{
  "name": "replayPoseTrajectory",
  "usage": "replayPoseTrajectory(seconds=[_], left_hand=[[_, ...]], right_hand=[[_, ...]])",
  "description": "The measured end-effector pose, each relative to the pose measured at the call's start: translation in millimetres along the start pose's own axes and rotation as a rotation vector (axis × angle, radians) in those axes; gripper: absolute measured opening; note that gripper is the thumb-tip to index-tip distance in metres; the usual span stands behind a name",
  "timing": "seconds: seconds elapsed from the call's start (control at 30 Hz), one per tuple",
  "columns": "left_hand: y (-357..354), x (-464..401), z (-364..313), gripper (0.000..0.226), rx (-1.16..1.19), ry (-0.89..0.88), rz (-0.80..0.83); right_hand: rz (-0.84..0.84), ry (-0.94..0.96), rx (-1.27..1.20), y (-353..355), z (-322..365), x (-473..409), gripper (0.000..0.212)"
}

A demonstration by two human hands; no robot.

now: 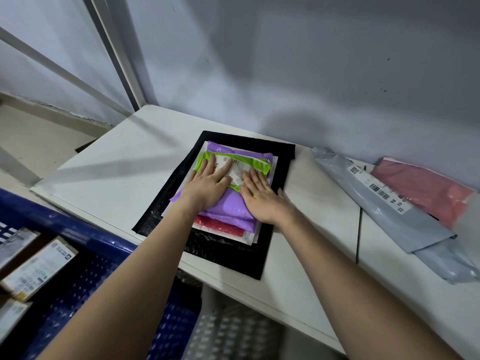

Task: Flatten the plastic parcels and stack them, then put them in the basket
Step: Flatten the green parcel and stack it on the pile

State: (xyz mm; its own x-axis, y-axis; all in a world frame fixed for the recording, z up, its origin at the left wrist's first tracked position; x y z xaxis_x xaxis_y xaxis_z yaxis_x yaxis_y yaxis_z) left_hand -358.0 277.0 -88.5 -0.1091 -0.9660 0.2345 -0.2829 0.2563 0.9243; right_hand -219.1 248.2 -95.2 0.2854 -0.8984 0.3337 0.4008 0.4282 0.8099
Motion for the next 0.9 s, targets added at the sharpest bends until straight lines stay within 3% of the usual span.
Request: replayPoseTrajectory(seconds=[0.9], left_hand=[[6.7, 2.8, -9.3, 0.051, -0.058, 0.068, 0.017]], right_hand=[[-0.02, 0.026, 0.076, 13.9, -3.8, -1.7, 0.055]])
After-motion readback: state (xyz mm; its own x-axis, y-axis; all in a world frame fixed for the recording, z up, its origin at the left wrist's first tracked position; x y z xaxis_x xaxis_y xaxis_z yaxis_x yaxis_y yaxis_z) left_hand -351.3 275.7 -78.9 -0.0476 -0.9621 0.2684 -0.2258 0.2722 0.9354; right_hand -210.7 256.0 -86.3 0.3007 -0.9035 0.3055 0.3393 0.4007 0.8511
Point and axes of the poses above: each hand's wrist, its own x-axis away from the middle knuckle, its own y-axis out of the back of the hand, z = x × y, the point moved 4 cm from there along -x, towards the middle knuckle, and after that the axes turned 4 degrees about y, right-handed, at the moved point
